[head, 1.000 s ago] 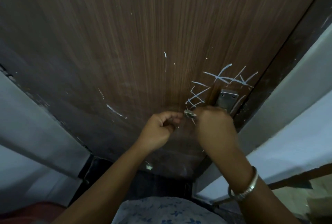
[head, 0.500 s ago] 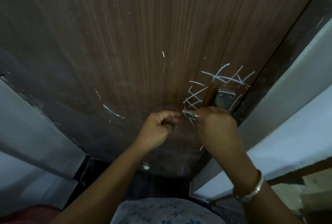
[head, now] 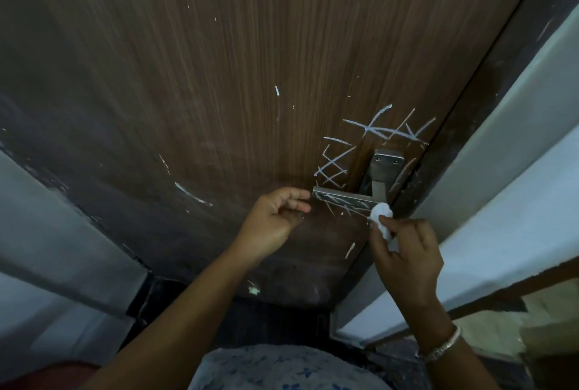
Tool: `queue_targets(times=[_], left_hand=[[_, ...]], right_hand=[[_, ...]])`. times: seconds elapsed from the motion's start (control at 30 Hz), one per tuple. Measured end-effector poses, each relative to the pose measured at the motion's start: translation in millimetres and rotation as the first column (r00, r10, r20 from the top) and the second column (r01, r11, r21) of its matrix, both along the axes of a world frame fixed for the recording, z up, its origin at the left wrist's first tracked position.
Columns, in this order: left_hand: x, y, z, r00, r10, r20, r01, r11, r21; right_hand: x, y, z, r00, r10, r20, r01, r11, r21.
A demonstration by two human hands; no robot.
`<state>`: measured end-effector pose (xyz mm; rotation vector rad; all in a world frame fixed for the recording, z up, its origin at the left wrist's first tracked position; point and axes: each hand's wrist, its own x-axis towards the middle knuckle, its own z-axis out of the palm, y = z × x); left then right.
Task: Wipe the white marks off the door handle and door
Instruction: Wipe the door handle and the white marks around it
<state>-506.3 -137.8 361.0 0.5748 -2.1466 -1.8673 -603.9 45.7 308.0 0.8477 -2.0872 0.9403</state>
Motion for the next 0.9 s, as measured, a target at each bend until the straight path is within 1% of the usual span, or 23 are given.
queue_targets(times=[0.1, 0.23, 0.3, 0.43, 0.53, 0.6, 0.73, 0.83, 0.9], left_hand=[[1, -1, -2, 1.000, 0.000, 0.002, 0.000, 1.000, -0.004], [2, -2, -5, 1.000, -0.012, 0.010, 0.012, 1.000, -0.010], [4, -2, -6, 1.000, -0.012, 0.010, 0.012, 1.000, -0.004], [6, -4, -6, 1.000, -0.010, 0.014, 0.010, 1.000, -0.002], [5, -3, -5, 1.000, -0.008, 0.004, 0.008, 1.000, 0.004], [5, -1, -4, 1.000, -0.030, 0.005, 0.030, 1.000, 0.003], [7, -2, -4, 0.999, -0.034, 0.006, 0.034, 0.999, 0.018], [6, -3, -4, 1.000, -0.019, 0.008, 0.019, 0.999, 0.032], [5, -2, -4, 1.000, -0.025, 0.011, 0.025, 0.999, 0.029]], right_hand=[[-4, -7, 1, 0.999, 0.029, -0.030, -0.029, 0.999, 0.021], [-7, -12, -2, 0.992, 0.079, -0.097, -0.067, 0.990, 0.125], [-9, -9, -3, 0.994, 0.060, -0.094, -0.048, 0.990, 0.129], [-12, -6, -2, 0.994, 0.038, -0.100, -0.029, 0.996, 0.088], [-10, -14, -5, 0.982, 0.103, -0.157, -0.079, 0.985, 0.154], [-10, -15, -9, 0.981, 0.116, -0.158, -0.086, 0.978, 0.189], [-15, -3, -10, 0.990, 0.072, -0.118, -0.053, 0.987, 0.153], [-12, -8, -5, 0.985, 0.081, -0.153, -0.063, 0.991, 0.119], [-9, -18, -3, 0.976, 0.102, -0.190, -0.075, 0.987, 0.142]])
